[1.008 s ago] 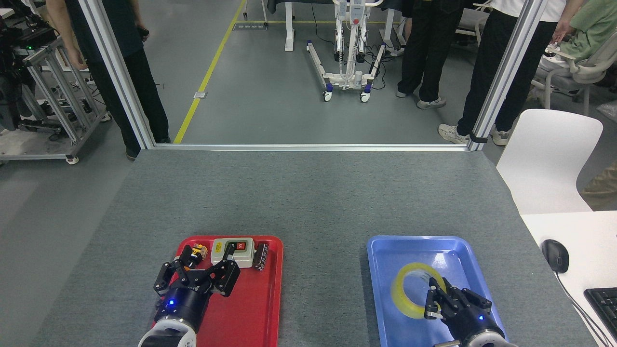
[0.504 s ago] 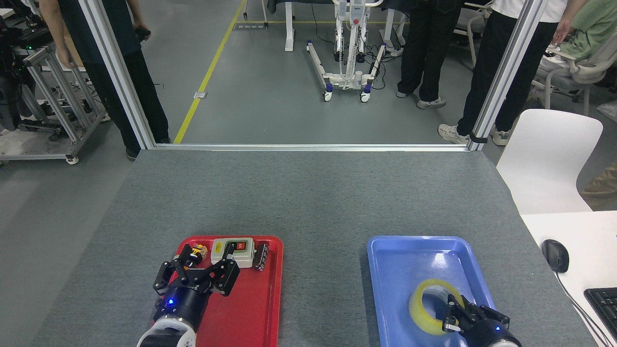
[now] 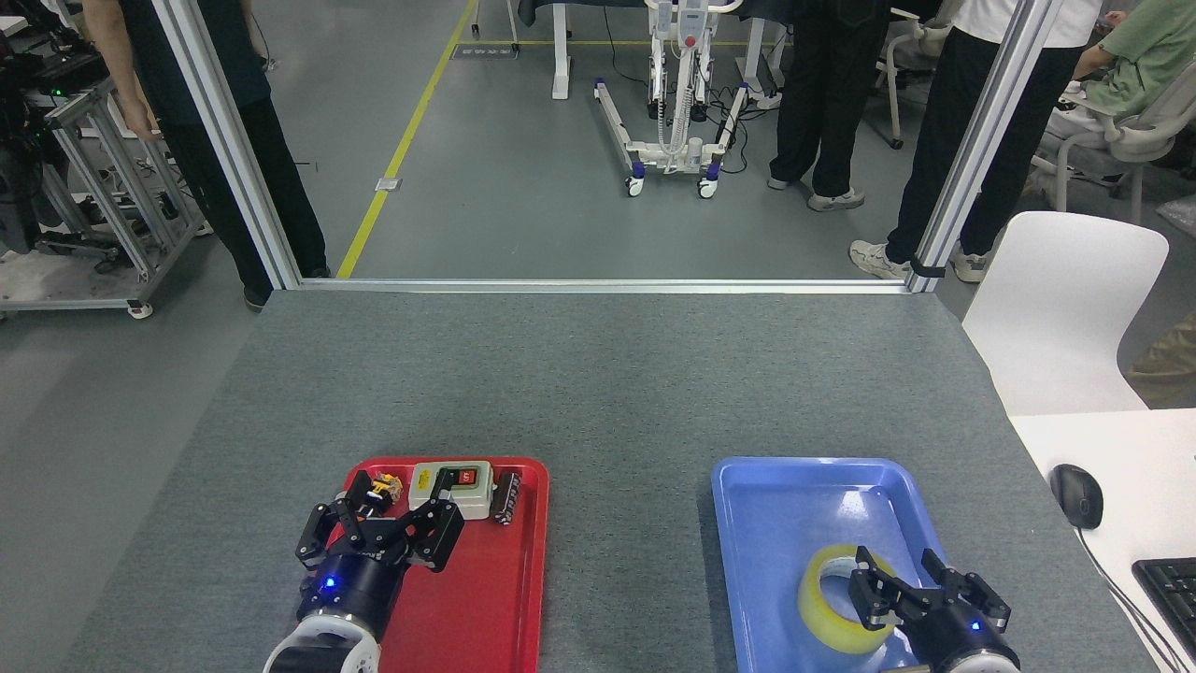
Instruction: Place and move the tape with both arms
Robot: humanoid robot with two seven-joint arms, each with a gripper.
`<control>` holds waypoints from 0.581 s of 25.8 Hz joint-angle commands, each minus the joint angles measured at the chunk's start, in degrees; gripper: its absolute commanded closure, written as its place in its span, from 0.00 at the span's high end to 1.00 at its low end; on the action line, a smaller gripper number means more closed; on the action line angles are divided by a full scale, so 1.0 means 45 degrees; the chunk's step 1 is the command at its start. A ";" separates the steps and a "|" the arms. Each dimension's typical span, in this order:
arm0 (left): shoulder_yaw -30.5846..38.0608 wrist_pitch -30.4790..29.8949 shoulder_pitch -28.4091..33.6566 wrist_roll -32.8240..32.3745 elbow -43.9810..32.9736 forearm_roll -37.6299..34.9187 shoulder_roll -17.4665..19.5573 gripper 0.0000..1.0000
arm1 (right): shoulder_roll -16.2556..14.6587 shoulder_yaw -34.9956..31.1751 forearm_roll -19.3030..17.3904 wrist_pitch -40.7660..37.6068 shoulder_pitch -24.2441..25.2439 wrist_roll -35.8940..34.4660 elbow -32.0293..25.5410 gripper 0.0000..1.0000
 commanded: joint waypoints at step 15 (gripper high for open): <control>-0.0166 0.1582 0.0050 0.0536 -0.0111 -0.0042 -0.0364 0.99 | 0.0067 -0.0179 0.0013 0.0089 0.0069 -0.5731 -0.0448 0.99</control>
